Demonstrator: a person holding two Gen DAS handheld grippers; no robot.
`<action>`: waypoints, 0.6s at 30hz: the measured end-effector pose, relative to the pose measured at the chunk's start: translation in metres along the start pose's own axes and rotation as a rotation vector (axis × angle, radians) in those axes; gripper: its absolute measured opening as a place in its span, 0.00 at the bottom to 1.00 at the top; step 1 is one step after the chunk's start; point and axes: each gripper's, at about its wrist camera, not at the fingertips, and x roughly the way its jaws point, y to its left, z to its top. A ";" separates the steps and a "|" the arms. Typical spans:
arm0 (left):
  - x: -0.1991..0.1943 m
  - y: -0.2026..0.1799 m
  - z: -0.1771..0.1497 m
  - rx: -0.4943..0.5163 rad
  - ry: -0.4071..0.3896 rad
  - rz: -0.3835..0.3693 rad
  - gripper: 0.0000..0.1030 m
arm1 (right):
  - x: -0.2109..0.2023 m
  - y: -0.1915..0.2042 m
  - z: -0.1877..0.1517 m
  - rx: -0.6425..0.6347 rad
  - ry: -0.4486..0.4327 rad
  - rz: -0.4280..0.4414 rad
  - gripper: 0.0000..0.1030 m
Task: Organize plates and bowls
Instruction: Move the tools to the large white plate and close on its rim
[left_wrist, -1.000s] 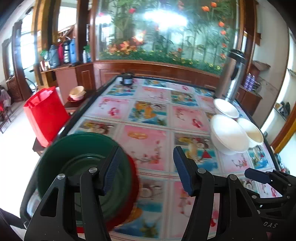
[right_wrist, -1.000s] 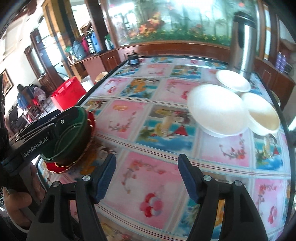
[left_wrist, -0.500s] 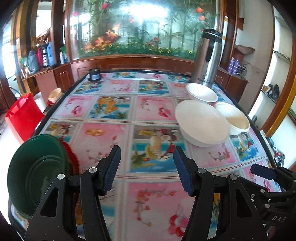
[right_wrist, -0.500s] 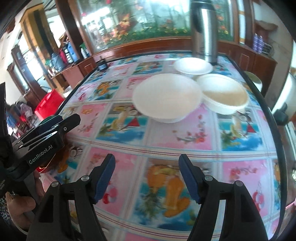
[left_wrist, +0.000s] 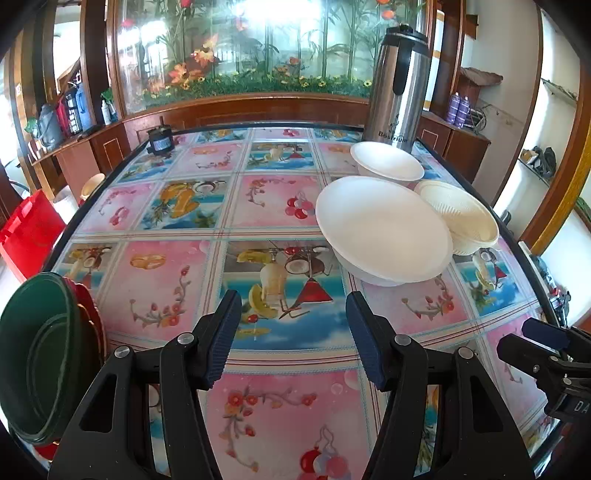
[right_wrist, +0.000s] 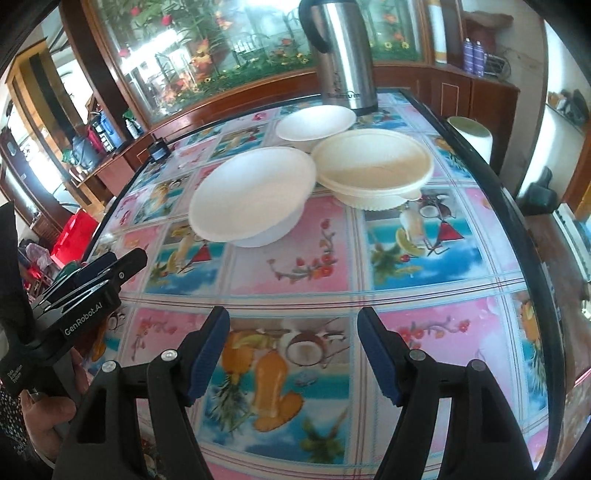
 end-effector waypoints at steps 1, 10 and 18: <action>0.002 -0.001 0.000 0.001 0.003 0.000 0.57 | 0.002 -0.002 0.001 0.002 0.004 0.002 0.70; 0.024 -0.005 0.003 0.010 0.046 -0.007 0.57 | 0.016 -0.009 0.008 0.008 0.021 0.014 0.70; 0.036 -0.004 0.007 0.013 0.058 -0.001 0.57 | 0.031 -0.006 0.022 0.000 0.026 0.002 0.70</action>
